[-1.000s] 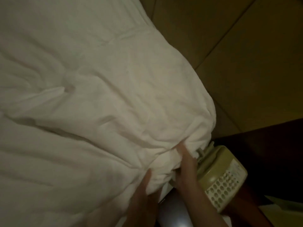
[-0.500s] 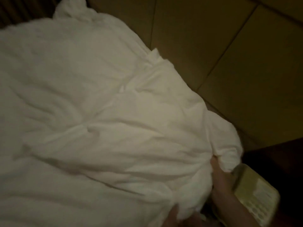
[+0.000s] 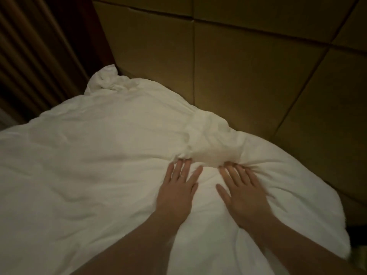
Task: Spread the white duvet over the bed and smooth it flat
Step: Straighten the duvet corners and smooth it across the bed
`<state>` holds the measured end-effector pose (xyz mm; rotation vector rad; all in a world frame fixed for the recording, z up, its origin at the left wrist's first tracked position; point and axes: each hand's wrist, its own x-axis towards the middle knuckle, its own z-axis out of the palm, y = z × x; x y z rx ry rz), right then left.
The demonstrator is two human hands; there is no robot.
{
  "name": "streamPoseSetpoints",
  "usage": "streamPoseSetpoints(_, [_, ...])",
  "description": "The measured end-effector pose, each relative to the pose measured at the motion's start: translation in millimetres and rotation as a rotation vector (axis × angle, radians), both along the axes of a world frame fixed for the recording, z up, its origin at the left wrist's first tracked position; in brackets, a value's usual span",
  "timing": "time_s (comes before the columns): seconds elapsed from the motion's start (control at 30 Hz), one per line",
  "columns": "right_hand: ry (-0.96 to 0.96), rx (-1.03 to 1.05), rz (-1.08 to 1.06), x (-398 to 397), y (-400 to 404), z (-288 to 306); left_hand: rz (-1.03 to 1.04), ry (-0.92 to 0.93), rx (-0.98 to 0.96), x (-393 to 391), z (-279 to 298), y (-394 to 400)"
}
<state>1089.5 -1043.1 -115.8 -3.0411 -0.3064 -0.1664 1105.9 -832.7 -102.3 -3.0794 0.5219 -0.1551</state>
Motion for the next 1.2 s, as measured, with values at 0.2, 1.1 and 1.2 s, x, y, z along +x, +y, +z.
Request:
streamPoseSetpoints(0.2, [-0.117,0.002,0.160,8,26,34,0.181,-0.026,-0.372,-34,32,-52])
streamPoseSetpoints(1.1, [-0.016,0.177,0.458,78,80,31,0.476,0.004,-0.294,-2,20,46])
streamPoseSetpoints(1.2, [0.066,-0.019,0.189,87,69,-8,0.357,0.085,-0.094,7,-2,58])
